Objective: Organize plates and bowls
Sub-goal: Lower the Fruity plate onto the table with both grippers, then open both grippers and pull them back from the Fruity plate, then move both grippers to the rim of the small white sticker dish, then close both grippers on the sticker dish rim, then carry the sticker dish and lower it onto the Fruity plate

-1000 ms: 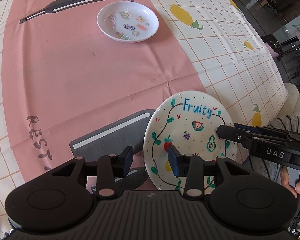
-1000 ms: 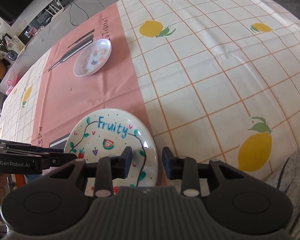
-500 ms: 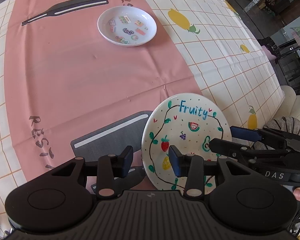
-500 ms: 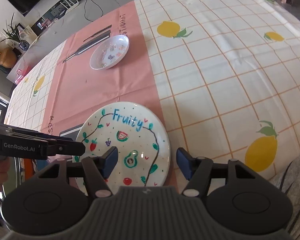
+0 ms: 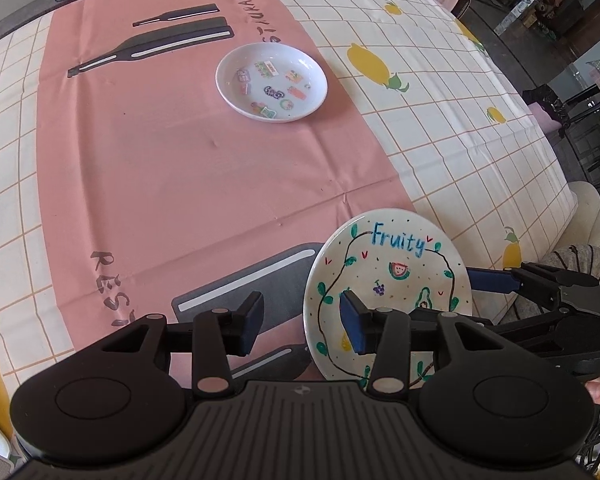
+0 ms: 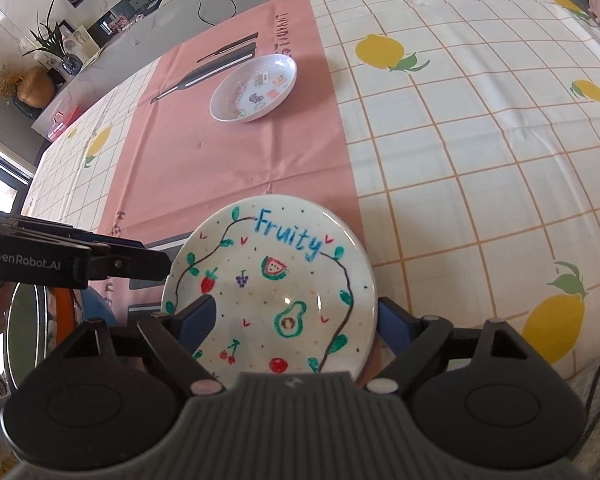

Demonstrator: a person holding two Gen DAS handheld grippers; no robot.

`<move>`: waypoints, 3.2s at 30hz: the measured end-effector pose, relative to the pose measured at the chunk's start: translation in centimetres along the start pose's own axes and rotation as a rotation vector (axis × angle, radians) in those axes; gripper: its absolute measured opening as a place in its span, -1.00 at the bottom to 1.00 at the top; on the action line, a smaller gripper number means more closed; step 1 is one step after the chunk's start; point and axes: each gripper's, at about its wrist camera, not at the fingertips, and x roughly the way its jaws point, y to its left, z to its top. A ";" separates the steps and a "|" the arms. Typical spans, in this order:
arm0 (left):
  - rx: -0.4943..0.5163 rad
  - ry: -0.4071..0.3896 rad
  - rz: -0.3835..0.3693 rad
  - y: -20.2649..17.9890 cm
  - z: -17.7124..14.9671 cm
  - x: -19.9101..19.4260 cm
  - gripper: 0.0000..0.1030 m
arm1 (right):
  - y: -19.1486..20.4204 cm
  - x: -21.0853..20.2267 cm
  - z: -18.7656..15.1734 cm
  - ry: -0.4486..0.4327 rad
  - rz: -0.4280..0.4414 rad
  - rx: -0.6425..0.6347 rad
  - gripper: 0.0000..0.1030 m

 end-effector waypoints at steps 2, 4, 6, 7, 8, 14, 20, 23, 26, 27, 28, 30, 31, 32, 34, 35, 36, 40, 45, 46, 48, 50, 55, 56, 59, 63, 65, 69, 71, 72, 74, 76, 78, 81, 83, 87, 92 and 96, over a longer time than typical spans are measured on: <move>-0.004 0.000 0.005 0.1 0.0 -0.1 0.01 | -0.3 0.0 0.1 0.005 0.027 0.017 0.72; -0.007 -0.006 0.015 0.1 0.0 -0.2 0.01 | -0.9 0.0 0.2 0.009 0.058 0.046 0.72; -0.001 -0.018 0.024 0.0 0.0 -0.4 0.01 | -1.5 -0.2 0.2 0.006 0.076 0.087 0.71; 0.002 -0.024 0.027 -0.1 0.0 -0.6 0.01 | -1.8 -0.4 0.2 -0.002 0.079 0.105 0.71; 0.004 -0.032 0.031 -0.1 0.1 -0.7 0.01 | -1.9 -0.6 0.3 -0.016 0.081 0.114 0.71; 0.014 -0.095 0.118 -0.3 0.2 -1.9 0.07 | -1.4 -1.2 0.9 -0.028 0.090 0.090 0.75; 0.013 -0.140 0.244 -0.5 0.3 -2.5 0.07 | -0.7 -1.1 3.8 -0.056 0.052 0.054 0.75; 0.008 -0.164 0.279 -0.4 0.5 -2.8 0.07 | -0.1 -0.6 5.8 -0.063 0.016 0.030 0.75; -0.019 -0.180 0.299 -0.1 0.9 -3.2 0.07 | 0.7 0.1 7.7 -0.070 0.002 0.009 0.75; -0.037 -0.188 0.301 0.0 1.0 -3.5 0.07 | 0.9 0.4 8.4 -0.075 -0.003 0.007 0.75; -0.058 -0.194 0.303 0.2 1.1 -3.7 0.07 | 1.1 0.7 9.2 -0.082 -0.004 0.004 0.75; -0.102 -0.213 0.312 0.3 1.6 -4.4 0.07 | 1.4 1.2 10.6 -0.103 0.001 0.007 0.75; -0.114 -0.228 0.308 0.4 1.9 -4.7 0.07 | 1.5 1.5 11.3 -0.111 0.008 0.009 0.75; -0.119 -0.247 0.295 0.4 2.2 -4.9 0.13 | 1.5 1.9 12.1 -0.111 0.018 0.005 0.73; -0.135 -0.252 0.272 0.6 3.3 -4.8 0.19 | 1.3 2.6 13.6 -0.124 0.036 0.014 0.65; -0.144 -0.230 0.269 0.6 4.2 -4.3 0.19 | 1.2 2.9 14.3 -0.130 0.037 0.023 0.59; -0.149 -0.218 0.259 0.6 5.0 -3.9 0.18 | 1.1 3.3 14.8 -0.128 0.036 0.023 0.54; -0.208 -0.209 0.195 1.2 8.3 -1.6 0.16 | 0.6 4.8 16.2 -0.138 0.056 0.000 0.31; -0.289 -0.123 0.143 2.5 10.9 1.7 0.14 | -0.8 6.7 16.6 -0.129 0.088 0.070 -0.08; -0.304 -0.136 0.157 2.6 11.2 2.0 0.14 | -0.9 7.1 16.6 -0.126 0.093 0.076 -0.10; -0.313 -0.147 0.188 2.6 11.5 2.7 0.14 | -0.9 7.6 16.6 -0.126 0.095 0.079 -0.12; -0.328 -0.144 0.195 2.8 11.8 3.4 0.08 | -0.9 8.0 16.4 -0.124 0.089 0.071 -0.23; -0.331 -0.126 0.220 2.7 11.8 5.2 -0.38 | -0.3 8.8 16.0 -0.119 0.074 0.025 -0.44; -0.325 -0.117 0.226 2.7 11.8 5.4 -0.57 | -0.2 8.9 16.0 -0.123 0.071 0.012 -0.59; -0.338 -0.137 0.249 2.6 11.6 5.6 -0.65 | 0.0 9.3 15.8 -0.120 0.067 -0.027 -0.86; -0.352 -0.156 0.263 2.5 11.6 5.7 -0.72 | -0.3 9.4 16.0 -0.118 0.081 -0.014 -0.89; -0.354 -0.161 0.273 2.4 11.6 5.6 -0.78 | -0.5 9.4 16.0 -0.117 0.087 -0.003 -0.89; -0.364 -0.159 0.279 2.3 11.6 5.1 -0.83 | -0.5 9.0 15.8 -0.121 0.091 0.001 -0.93; -0.321 -0.180 0.292 1.6 11.4 4.4 -0.83 | -0.5 8.5 15.7 -0.128 0.101 0.009 -0.95; -0.300 -0.185 0.296 1.1 11.2 3.9 -0.83 | -0.5 8.1 15.7 -0.134 0.106 0.017 -0.95; -0.269 -0.200 0.305 0.3 10.7 2.7 -0.83 | -0.5 7.3 15.6 -0.143 0.118 0.026 -0.95; -0.262 -0.218 0.313 -0.4 10.0 1.2 -0.83 | -0.4 6.1 15.4 -0.151 0.140 0.029 -0.97; -0.269 -0.231 0.300 -0.8 9.2 -0.2 -0.84 | -0.3 4.8 15.0 -0.162 0.174 0.032 -0.97; -0.291 -0.230 0.262 -1.4 7.6 -2.4 -0.86 | -0.1 2.6 13.6 -0.175 0.211 0.033 -0.97; -0.296 -0.225 0.246 -2.1 6.3 -3.6 -0.86 | -0.1 1.2 12.3 -0.160 0.228 0.056 -0.97; -0.297 -0.258 0.187 -3.5 3.3 -6.0 -0.84 | 0.2 -1.7 10.5 -0.151 0.258 0.073 -0.97; -0.279 -0.244 0.127 -5.0 0.0 -7.1 -0.84 | -0.2 -5.3 6.9 -0.155 0.276 0.044 -0.97; -0.246 -0.218 0.111 -6.0 -2.3 -6.4 -0.84 | -1.2 -6.2 3.9 -0.134 0.278 0.049 -0.96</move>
